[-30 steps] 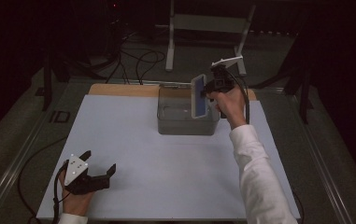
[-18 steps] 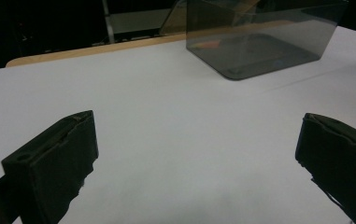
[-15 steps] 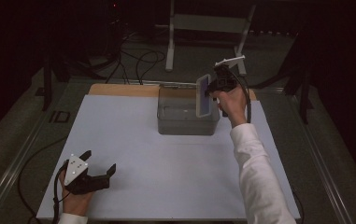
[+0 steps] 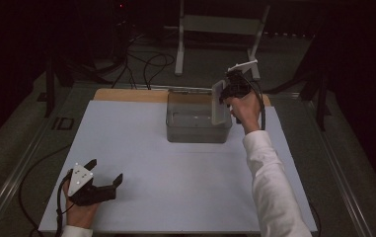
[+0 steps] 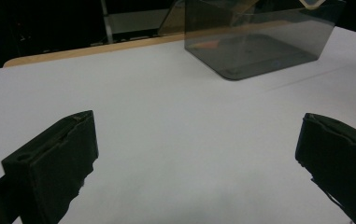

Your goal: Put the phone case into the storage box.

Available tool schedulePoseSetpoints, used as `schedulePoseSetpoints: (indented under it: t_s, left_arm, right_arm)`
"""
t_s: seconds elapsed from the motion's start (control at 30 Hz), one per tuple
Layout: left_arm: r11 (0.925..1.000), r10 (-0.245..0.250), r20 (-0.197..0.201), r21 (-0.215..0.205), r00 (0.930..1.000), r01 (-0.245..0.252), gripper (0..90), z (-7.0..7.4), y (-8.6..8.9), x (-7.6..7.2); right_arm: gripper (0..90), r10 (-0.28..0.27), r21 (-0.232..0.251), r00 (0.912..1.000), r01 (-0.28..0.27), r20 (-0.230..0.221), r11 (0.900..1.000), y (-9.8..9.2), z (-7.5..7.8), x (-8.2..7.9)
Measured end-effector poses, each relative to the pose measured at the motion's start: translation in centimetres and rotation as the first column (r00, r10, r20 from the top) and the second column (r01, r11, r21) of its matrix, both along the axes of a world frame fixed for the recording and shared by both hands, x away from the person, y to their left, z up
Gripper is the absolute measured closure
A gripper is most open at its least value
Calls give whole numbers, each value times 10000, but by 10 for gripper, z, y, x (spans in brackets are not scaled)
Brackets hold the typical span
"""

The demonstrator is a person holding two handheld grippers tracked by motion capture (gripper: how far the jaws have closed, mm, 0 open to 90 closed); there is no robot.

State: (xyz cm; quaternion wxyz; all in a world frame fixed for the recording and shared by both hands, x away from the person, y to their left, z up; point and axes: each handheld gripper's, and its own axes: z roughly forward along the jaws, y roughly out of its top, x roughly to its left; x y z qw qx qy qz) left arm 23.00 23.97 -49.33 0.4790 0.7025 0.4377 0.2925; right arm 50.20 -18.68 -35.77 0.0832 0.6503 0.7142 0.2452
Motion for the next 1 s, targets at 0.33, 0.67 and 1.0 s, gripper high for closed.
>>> schedulePoseSetpoints:
  t_s: [0.33, 0.67, 1.0]
  left_arm:
    - [10000, 0, 15, -40, 10000, 0, 1, 0, 0, 0]
    - [10000, 17, 36, -53, 10000, -17, 1, 1, 1, -1]
    - [10000, -15, 29, -46, 10000, 15, 1, 0, 0, 0]
  right_arm:
    - [817, -40, -842, 10000, 42, 24, 9964, 2, -8, 4]
    - [817, -112, -1022, 9999, 101, -104, 9947, -1, -18, 7]
    - [816, -282, -996, 9994, 260, -201, 9947, -8, -31, 9]
